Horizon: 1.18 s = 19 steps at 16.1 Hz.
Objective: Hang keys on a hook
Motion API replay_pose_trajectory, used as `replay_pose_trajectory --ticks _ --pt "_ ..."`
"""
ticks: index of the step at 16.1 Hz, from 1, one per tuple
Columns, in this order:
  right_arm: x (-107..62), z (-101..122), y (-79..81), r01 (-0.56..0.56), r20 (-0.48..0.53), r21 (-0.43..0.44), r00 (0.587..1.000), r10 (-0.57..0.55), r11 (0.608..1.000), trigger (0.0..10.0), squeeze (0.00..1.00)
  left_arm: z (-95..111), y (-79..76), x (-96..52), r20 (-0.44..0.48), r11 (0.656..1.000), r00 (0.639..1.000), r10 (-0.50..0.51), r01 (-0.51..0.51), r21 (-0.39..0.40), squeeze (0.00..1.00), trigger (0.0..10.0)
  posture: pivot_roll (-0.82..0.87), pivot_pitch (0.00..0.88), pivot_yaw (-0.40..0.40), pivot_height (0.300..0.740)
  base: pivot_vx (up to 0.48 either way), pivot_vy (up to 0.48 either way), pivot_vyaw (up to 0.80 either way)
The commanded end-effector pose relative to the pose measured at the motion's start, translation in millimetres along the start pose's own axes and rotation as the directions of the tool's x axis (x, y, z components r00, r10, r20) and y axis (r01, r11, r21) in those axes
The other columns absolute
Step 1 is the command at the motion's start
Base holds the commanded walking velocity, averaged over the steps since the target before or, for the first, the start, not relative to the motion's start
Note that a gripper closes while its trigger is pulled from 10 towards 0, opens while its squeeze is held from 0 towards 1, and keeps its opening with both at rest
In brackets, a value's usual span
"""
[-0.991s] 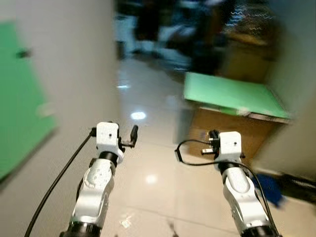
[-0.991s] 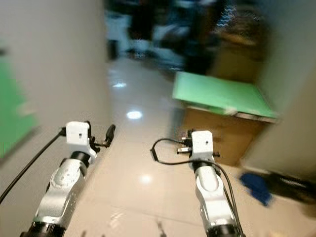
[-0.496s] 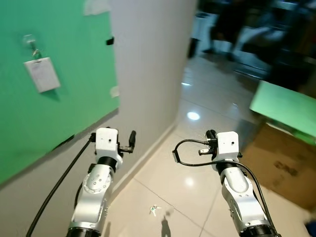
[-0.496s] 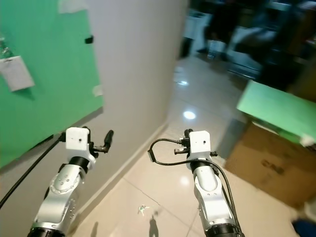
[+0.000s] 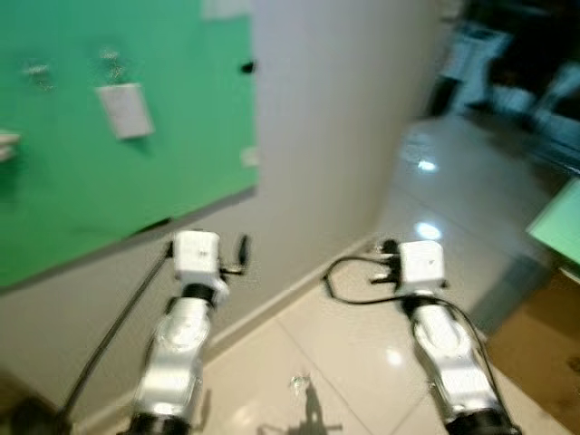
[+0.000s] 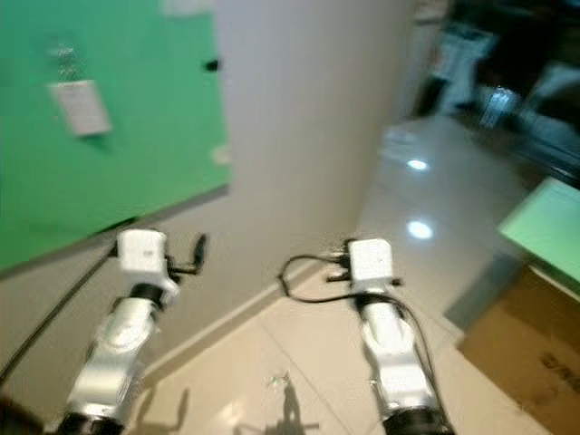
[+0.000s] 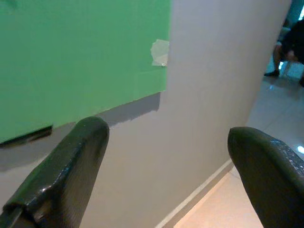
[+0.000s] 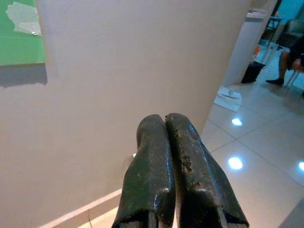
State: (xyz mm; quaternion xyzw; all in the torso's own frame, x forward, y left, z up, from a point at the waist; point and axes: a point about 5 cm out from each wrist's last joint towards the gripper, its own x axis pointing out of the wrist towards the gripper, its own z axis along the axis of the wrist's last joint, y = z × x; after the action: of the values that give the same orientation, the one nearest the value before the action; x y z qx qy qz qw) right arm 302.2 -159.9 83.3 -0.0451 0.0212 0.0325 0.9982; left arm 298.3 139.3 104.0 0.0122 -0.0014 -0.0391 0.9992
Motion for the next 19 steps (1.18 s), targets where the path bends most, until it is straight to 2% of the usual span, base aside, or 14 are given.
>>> replay_pose_trajectory --ticks 1,4,6,8,10,12,18,19 --pt "2.3 2 5.1 -0.017 0.008 0.028 1.000 0.017 0.999 0.0 0.18 -2 7.9 1.2 -0.017 0.999 0.999 0.034 -0.033 0.022 0.00 10.0 -0.03 0.000 -0.052 0.732 0.000 0.000 0.66" --pt "1.3 -1 5.2 -0.017 -0.001 0.049 1.000 0.017 0.999 0.0 0.20 -7 11.1 -3.6 -0.035 0.998 0.998 0.046 -0.045 0.031 0.00 10.0 -0.03 0.000 -0.049 0.732 0.000 0.000 0.66" --pt "1.1 1 5.1 -0.014 0.016 0.061 1.000 0.013 0.998 0.0 0.20 -10 20.0 -9.5 -0.031 0.994 0.996 0.087 -0.085 0.069 0.00 10.0 -0.03 0.000 -0.047 0.732 0.000 0.000 0.67" --pt "0.8 4 4.2 -0.012 0.042 0.079 0.999 0.008 0.997 0.0 0.24 -13 29.9 -15.2 -0.041 0.988 0.989 0.144 -0.142 0.057 0.00 10.0 -0.03 0.000 -0.046 0.732 0.000 0.000 0.67" --pt "0.4 3 4.1 -0.013 0.040 0.085 0.999 0.009 0.996 0.0 0.25 -11 29.6 -15.0 -0.026 0.987 0.988 0.152 -0.150 0.062 0.00 10.0 -0.02 0.000 -0.047 0.732 0.000 0.000 0.67" --pt "0.2 2 5.8 -0.020 0.038 0.088 0.999 0.016 0.996 0.0 0.30 -8 25.9 -13.7 -0.020 0.987 0.989 0.148 -0.147 0.061 0.00 10.0 -0.02 0.000 -0.047 0.732 0.000 -0.467 0.67" --pt "-0.8 2 8.4 -0.038 0.042 0.084 0.999 0.035 0.996 0.0 0.32 -8 22.0 -11.7 -0.026 0.987 0.990 0.140 -0.138 0.088 0.00 10.0 -0.03 0.000 -0.043 0.732 0.000 -0.465 0.67" --pt "-1.0 2 8.7 -0.041 0.043 0.083 0.998 0.037 0.996 0.0 0.33 -8 22.2 -9.9 -0.032 0.987 0.990 0.141 -0.137 0.085 0.00 10.0 -0.03 0.000 -0.043 0.732 0.000 0.000 0.66"
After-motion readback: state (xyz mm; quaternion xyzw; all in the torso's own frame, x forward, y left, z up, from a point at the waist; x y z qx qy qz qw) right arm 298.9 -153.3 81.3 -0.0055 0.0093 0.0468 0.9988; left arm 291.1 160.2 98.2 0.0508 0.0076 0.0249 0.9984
